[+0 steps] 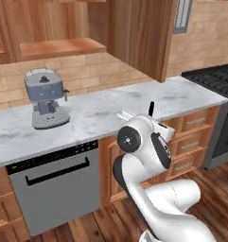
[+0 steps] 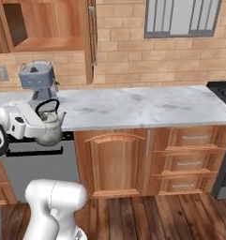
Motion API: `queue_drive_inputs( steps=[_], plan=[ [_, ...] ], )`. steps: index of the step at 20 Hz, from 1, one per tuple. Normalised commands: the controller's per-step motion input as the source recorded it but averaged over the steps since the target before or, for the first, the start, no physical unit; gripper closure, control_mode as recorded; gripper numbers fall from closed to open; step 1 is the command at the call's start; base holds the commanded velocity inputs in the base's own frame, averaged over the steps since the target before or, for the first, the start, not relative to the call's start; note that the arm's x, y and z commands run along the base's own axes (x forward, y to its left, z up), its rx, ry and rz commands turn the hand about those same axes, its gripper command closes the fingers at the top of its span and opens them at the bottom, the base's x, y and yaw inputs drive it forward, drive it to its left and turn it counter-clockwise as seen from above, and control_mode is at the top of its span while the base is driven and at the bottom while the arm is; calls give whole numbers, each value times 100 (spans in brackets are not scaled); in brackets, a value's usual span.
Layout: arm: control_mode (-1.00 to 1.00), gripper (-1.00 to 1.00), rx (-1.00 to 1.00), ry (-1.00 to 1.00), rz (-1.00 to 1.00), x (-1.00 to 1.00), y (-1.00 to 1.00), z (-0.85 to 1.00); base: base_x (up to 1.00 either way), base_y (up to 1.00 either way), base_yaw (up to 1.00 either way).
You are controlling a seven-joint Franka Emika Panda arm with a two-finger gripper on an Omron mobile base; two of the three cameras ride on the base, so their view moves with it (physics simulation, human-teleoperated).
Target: Open the cabinet, pick the kettle from the cabinet, and place it in the sink.
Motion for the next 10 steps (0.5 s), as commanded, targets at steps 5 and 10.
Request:
queue_drive_inputs(
  steps=[5, 10],
  plan=[
    [100, 100, 0, 0, 0, 0, 0, 0, -25, 27, 70],
    [100, 100, 0, 0, 0, 0, 0, 0, -21, 22, 82]
  ],
)
